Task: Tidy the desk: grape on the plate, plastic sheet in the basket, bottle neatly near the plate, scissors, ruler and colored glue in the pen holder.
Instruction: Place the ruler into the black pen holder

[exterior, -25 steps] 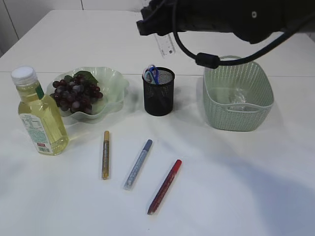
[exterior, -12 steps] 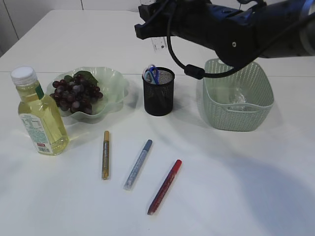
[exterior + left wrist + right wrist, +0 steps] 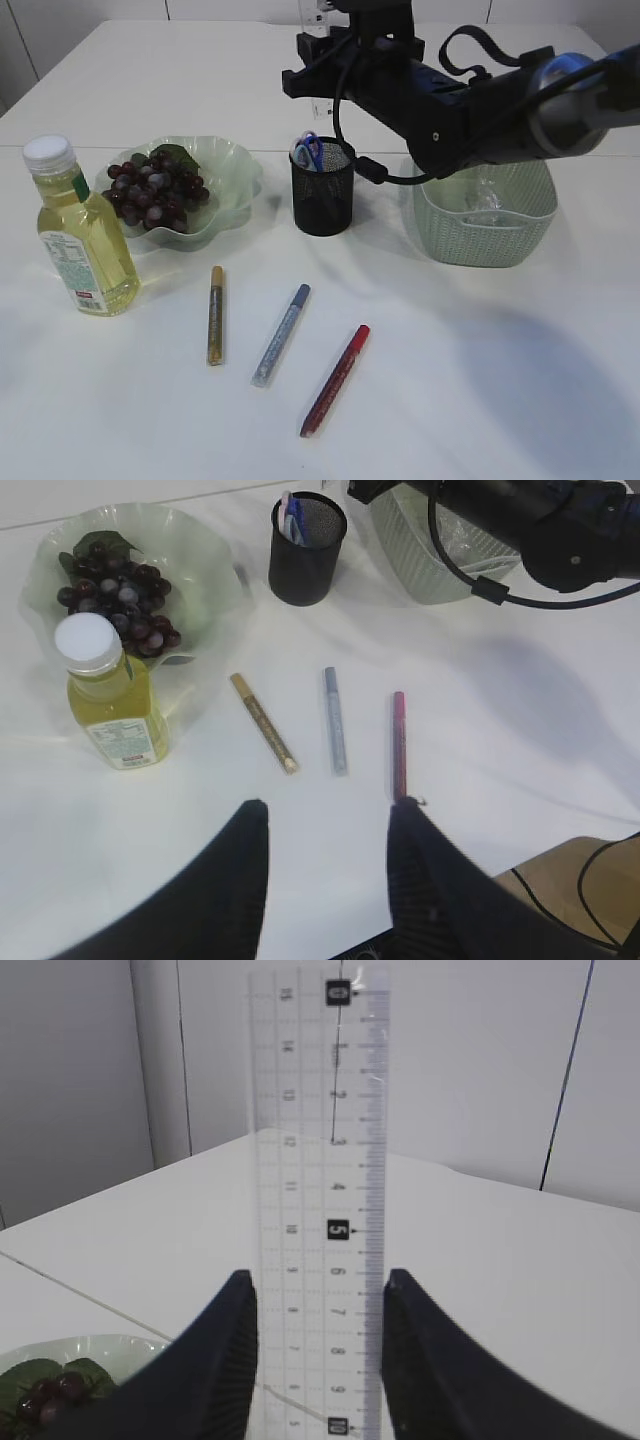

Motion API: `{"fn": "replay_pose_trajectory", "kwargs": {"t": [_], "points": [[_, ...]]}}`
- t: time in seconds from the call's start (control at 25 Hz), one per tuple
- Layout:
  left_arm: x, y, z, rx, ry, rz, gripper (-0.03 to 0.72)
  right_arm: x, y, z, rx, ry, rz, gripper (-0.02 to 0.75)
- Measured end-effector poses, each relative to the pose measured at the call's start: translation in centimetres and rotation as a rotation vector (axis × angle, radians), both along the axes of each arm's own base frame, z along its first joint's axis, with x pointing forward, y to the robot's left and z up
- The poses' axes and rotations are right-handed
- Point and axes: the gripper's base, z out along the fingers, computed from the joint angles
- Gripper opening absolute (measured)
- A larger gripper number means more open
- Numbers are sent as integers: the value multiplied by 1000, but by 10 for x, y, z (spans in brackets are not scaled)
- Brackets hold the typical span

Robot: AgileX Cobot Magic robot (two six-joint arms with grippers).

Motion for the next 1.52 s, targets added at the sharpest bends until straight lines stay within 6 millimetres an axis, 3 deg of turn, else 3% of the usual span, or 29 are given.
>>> {"fn": "replay_pose_trajectory", "kwargs": {"t": [0.32,0.76,1.32,1.52], "points": [[2,0,1,1,-25,8,295,24,0,-22,-4,36,-27,314],[3,0,3,-8,-49,10,295,28,0,-46,-39,139,-28,314],[3,0,3,-10,-51,10,288,27,0,-51,-50,203,-25,316],[4,0,3,-10,-53,10,288,28,1,-50,-58,249,-22,379]]}}
